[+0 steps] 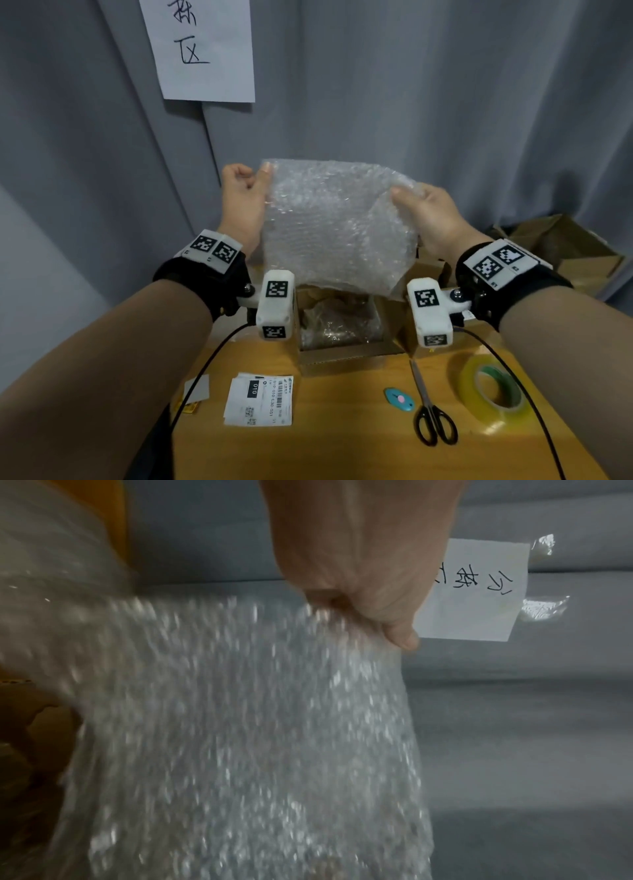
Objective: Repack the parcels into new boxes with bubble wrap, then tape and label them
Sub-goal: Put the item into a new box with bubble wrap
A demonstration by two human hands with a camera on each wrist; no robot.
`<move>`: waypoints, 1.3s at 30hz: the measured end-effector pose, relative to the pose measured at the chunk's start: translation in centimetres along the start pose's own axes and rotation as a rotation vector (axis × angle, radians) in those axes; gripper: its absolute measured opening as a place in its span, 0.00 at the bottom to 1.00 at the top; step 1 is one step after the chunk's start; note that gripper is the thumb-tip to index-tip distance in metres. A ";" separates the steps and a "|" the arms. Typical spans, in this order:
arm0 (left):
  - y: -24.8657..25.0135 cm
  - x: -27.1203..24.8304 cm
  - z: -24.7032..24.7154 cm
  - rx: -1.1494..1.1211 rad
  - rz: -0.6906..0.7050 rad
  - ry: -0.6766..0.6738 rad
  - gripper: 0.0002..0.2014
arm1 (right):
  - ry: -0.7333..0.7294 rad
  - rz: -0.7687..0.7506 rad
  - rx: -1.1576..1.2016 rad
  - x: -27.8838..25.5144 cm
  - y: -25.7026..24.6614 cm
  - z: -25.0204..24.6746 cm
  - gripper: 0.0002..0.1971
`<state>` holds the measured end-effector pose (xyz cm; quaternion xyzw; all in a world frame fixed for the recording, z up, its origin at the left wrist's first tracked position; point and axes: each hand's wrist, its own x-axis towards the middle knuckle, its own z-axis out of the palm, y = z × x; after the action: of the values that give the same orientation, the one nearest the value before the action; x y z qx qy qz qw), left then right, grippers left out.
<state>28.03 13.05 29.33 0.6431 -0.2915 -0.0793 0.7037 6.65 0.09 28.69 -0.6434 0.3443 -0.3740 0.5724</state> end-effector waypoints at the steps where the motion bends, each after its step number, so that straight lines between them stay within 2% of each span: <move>1: 0.1 -0.1 0.1 0.014 -0.077 -0.048 0.18 | 0.018 0.036 0.100 -0.1 -0.1 0.0 0.05; 3: 0.0 -0.3 -0.1 0.089 -0.224 -0.265 0.33 | 0.035 0.066 0.148 -0.1 -0.2 -0.1 0.03; 4: -0.3 -0.4 -0.4 0.103 -0.271 -0.405 0.33 | 0.033 0.069 0.136 0.0 0.0 -0.1 0.03; 6: -0.7 -1.2 -0.6 0.085 -0.314 -0.566 0.20 | 0.029 0.080 0.127 0.0 0.2 -0.2 0.05; 8: -1.1 -1.8 -0.5 0.121 -0.262 -0.489 0.13 | 0.072 0.059 0.068 0.1 0.6 -0.3 0.12; 10: -1.6 -1.7 -0.4 0.158 -0.164 -0.360 0.08 | 0.129 -0.005 -0.065 -0.1 0.7 -0.3 0.08; 12: -1.6 -1.9 -0.3 0.165 -0.103 -0.299 0.08 | 0.148 -0.021 -0.174 0.0 1.0 -0.1 0.09; 14: -1.5 -2.0 0.0 0.191 -0.055 -0.286 0.10 | 0.095 0.002 -0.171 -0.3 1.1 0.5 0.08; 16: -0.9 -2.6 0.5 0.202 -0.003 -0.303 0.10 | 0.051 0.021 -0.109 -0.6 1.3 1.2 0.13; 19: -0.7 -3.1 1.1 0.220 0.043 -0.317 0.11 | 0.105 0.012 -0.034 -1.1 1.7 2.1 0.15; 22: -1.2 -3.3 0.8 0.176 -0.006 -0.317 0.11 | 0.206 0.025 0.031 -1.2 2.5 1.9 0.14; 25: -2.6 -3.3 0.0 0.165 -0.088 -0.388 0.09 | 0.145 0.090 0.060 -1.6 4.1 1.1 0.15; 28: -5.4 -3.8 -1.1 0.263 -0.210 -0.474 0.09 | -0.001 0.140 -0.136 -2.4 6.4 0.9 0.08; 29: -6.4 -4.0 -1.5 0.302 -0.243 -0.496 0.10 | -0.006 0.147 -0.202 -2.5 7.2 0.9 0.06; 31: -8.3 -4.2 -2.1 0.343 -0.282 -0.513 0.12 | 0.032 0.159 -0.309 -2.2 8.9 0.8 0.08; 33: -9.8 -4.4 -2.3 0.397 -0.275 -0.503 0.12 | 0.039 0.144 -0.474 -1.9 9.9 0.8 0.04; 34: -9.9 -4.6 -2.2 0.429 -0.264 -0.504 0.09 | 0.019 0.118 -0.587 -1.9 10.1 0.9 0.06; 37: -9.8 -5.0 -1.7 0.522 -0.201 -0.515 0.07 | -0.040 -0.009 -0.962 -1.8 9.7 1.2 0.30; 39: -9.7 -5.1 -1.5 0.609 -0.143 -0.546 0.06 | -0.104 -0.085 -1.074 -1.6 8.8 1.6 0.38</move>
<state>27.20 15.25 18.56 0.7957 -0.4322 -0.2059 0.3710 7.12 1.35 19.74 -0.8764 0.4319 -0.1359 0.1638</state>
